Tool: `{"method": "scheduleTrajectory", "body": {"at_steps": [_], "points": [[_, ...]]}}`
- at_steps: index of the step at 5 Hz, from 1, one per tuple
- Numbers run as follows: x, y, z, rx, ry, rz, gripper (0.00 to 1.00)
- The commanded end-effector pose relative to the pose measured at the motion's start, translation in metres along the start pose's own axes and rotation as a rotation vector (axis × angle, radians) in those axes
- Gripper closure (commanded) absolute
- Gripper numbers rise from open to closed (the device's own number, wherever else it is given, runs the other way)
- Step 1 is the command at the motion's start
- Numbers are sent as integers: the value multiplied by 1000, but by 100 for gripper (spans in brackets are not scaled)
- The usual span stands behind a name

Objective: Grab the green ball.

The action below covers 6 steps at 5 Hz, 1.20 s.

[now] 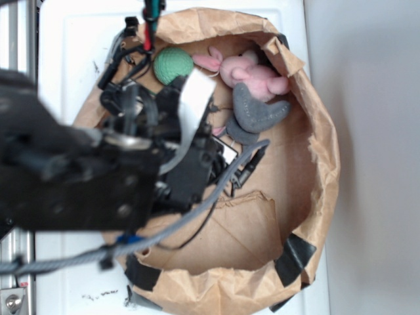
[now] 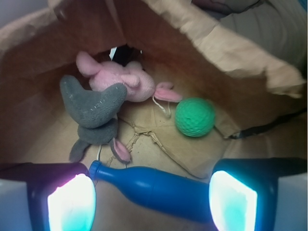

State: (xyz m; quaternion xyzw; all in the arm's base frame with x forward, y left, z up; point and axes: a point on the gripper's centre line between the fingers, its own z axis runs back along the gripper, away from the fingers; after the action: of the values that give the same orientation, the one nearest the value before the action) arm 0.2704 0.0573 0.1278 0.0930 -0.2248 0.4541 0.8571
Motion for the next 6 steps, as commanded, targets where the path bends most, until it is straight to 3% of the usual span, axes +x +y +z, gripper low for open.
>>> {"method": "scheduleTrajectory", "body": {"at_steps": [1,3,4,6], "points": [[13,6,-25,8,-69,27,0],[-2,21,-46,76,-132,-38,0],[5,33,-59,98,-150,-9,0],[22,64,-65,107,-123,25,0]]}}
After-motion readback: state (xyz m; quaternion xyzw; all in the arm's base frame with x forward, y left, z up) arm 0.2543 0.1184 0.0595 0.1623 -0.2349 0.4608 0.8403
